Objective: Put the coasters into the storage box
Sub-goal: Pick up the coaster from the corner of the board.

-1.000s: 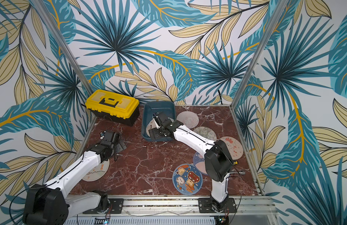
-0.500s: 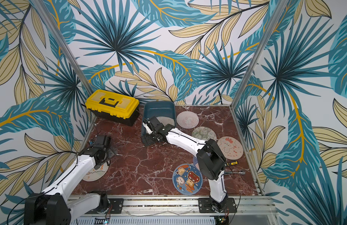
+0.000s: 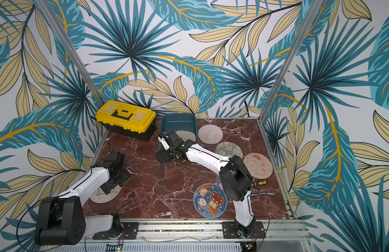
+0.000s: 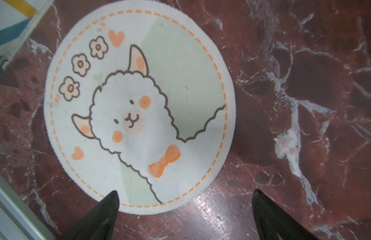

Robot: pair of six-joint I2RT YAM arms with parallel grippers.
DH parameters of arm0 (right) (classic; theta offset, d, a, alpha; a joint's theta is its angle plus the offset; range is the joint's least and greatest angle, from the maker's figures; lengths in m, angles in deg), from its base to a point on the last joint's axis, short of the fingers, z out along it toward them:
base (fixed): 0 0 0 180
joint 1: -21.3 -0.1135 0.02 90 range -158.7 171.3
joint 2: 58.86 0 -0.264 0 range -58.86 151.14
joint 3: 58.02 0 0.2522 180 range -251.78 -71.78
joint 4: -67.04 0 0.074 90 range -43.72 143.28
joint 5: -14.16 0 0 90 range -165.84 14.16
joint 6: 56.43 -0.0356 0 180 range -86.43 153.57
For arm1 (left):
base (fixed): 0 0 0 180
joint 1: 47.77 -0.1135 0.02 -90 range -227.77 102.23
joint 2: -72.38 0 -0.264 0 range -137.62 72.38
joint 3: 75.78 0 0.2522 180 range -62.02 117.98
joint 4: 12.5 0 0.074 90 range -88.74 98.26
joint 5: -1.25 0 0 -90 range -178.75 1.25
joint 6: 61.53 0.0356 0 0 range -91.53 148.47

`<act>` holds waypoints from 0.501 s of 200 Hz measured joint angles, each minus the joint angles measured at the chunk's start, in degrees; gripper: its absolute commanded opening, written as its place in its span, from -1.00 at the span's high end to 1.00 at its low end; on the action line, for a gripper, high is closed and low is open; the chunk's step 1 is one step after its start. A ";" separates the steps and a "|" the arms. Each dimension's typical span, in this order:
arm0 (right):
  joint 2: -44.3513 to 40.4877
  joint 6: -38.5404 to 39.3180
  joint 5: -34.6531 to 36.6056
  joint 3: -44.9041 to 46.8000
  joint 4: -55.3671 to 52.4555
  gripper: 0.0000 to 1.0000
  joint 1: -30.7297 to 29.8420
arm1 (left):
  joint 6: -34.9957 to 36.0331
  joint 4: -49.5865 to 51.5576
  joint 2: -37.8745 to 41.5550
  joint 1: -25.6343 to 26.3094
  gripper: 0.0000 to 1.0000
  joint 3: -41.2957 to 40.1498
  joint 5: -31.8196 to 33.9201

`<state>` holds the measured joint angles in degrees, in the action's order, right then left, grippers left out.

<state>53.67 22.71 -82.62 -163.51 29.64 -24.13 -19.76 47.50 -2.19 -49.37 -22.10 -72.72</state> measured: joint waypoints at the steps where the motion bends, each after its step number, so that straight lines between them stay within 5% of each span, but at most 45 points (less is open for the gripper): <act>1: 0.00 0.00 -0.04 0.02 0.00 -0.88 0.00 | 0.00 0.00 -0.09 0.00 -0.99 0.00 0.00; 100: 0.00 -0.68 -2.08 1.25 1.16 -0.88 0.00 | -0.15 -0.50 -5.05 -1.29 -0.79 -0.15 -1.86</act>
<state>53.67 22.04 -84.70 -162.26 30.80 -24.13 -19.91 47.00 -7.24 -50.66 -22.25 -74.57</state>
